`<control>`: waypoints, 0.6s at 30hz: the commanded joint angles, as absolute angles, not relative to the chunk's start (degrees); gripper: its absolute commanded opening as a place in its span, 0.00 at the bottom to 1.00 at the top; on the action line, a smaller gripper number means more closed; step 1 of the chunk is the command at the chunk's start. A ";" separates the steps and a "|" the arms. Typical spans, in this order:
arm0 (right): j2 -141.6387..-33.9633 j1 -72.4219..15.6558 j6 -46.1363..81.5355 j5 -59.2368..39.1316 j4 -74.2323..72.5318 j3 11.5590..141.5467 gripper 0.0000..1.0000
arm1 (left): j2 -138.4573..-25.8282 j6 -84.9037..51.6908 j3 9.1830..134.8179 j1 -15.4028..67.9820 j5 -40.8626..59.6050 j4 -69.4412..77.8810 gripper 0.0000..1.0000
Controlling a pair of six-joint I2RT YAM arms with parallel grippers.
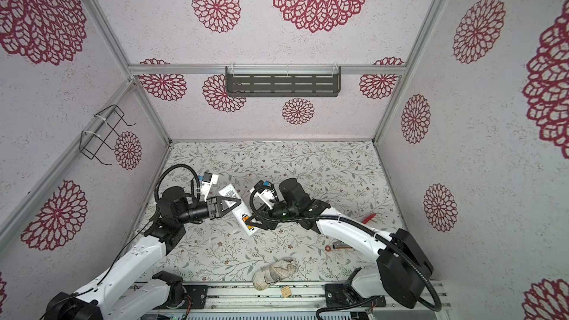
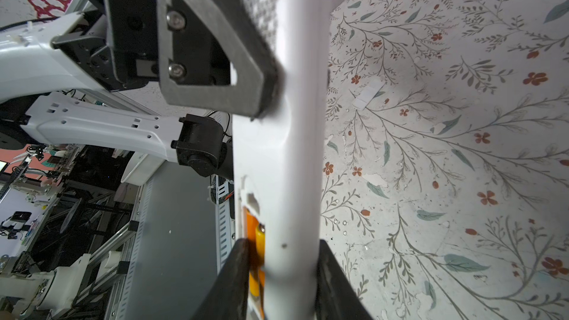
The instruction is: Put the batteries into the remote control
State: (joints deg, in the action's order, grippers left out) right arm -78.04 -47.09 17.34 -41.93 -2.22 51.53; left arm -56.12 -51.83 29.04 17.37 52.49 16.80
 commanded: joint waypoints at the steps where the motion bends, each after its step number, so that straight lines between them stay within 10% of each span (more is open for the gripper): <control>1: -78.27 -47.33 15.08 -37.62 -1.19 52.56 0.30 | -54.84 -52.65 31.55 17.59 53.15 17.21 0.00; 10: -74.11 -45.98 15.65 -35.47 -5.19 50.65 0.76 | -51.53 -44.77 35.70 11.42 46.72 -3.67 0.00; 18: -77.18 -45.48 15.14 -30.49 -5.39 51.77 0.84 | -47.82 -33.42 43.86 -1.32 36.95 -29.85 0.00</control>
